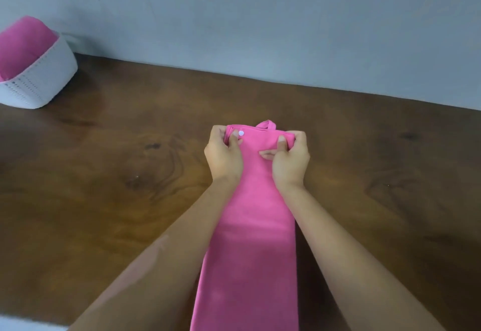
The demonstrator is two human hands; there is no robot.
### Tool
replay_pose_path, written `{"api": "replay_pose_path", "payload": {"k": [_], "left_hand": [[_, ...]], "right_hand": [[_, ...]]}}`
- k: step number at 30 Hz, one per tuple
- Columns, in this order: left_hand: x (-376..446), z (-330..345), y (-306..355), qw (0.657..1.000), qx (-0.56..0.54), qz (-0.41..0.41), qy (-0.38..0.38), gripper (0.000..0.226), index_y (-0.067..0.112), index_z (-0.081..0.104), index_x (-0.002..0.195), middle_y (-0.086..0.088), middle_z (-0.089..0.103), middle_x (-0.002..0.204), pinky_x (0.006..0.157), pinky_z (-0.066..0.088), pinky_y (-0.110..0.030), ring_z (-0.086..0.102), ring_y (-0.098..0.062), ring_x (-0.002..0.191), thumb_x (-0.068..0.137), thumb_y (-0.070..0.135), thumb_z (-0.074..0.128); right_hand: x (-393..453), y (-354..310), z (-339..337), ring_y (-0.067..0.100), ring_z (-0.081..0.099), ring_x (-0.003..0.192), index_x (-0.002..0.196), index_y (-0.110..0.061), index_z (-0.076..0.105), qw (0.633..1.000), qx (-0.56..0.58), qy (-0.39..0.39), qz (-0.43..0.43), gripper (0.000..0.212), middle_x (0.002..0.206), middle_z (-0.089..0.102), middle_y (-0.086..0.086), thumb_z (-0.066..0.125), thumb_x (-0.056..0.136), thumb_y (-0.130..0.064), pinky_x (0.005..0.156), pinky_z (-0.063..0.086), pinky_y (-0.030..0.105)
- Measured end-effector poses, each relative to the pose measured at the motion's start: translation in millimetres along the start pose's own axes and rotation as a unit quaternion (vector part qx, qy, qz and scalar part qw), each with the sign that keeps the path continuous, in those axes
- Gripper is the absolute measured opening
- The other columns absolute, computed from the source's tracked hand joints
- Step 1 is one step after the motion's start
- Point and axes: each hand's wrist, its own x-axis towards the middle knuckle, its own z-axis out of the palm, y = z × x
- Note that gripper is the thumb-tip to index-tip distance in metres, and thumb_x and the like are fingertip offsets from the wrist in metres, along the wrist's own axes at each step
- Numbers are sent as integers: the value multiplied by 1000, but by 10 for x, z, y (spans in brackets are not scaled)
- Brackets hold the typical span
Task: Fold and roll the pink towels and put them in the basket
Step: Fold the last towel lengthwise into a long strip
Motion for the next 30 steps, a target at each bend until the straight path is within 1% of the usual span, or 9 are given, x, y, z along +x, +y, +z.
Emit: {"api": "replay_pose_path", "payload": {"k": [3,8,15,17,19,21,24,27,30], "left_hand": [[347,195,27,1000,-5,-13,-12,19,19,52,82,6,68,77,70,51,-21,71,-9,83,99,18,61],[930,527,21,999,-9,-20,-26,17,18,51,83,-1,68,80,73,54,-34,69,-17,83,98,19,59],[1459,859,90,999,7,2,-36,11,14,52,89,3,61,79,63,37,-20,59,-18,75,99,14,56],[1520,906,102,999,8,13,-38,11,15,51,88,4,59,78,65,40,-24,57,-18,75,97,11,57],[1557,940,85,998,-4,42,-52,8,15,55,95,2,61,90,79,50,-32,61,-17,84,94,9,58],[1544,947,61,993,-23,82,-79,24,16,57,112,1,57,114,94,51,-33,60,-17,105,91,5,58],[1495,942,49,982,-19,153,-108,41,16,57,123,-1,44,134,104,42,-28,42,-19,128,85,1,56],[1460,954,48,969,41,193,-148,30,21,64,111,2,50,125,98,46,-33,39,-19,123,84,9,58],[1440,955,45,949,85,246,-177,20,24,67,97,8,64,107,93,46,-37,48,-19,104,83,13,58]], "right_hand": [[330,-56,142,20,73,56,102,-8,48,1000,-7,12,9,7,64,70,11,43,105,-10,66,60,42],[889,-100,400,21,72,56,98,-13,50,999,-27,28,18,9,63,70,9,43,104,-10,68,60,42],[1492,-86,640,23,72,55,95,-9,49,997,-50,56,11,8,70,70,11,47,103,-11,70,60,50],[1578,-87,671,24,72,55,91,-12,47,997,-57,61,10,12,67,69,12,48,102,-12,69,59,52],[1630,-68,683,24,73,59,90,-16,48,996,-61,62,11,12,80,70,15,51,102,-14,69,60,51],[1634,-82,673,26,75,73,107,-19,52,996,-59,64,8,8,107,67,11,56,100,-19,75,62,46],[1512,-104,632,10,71,96,139,-17,42,996,-59,59,-13,45,139,49,0,60,98,-16,82,61,29],[1102,-115,540,0,65,102,146,-20,40,990,-122,47,-49,53,148,41,-2,60,98,-14,93,54,22],[552,-51,354,4,50,128,152,-20,35,969,-232,-12,-86,54,159,30,-4,55,102,-22,107,41,19]]}}
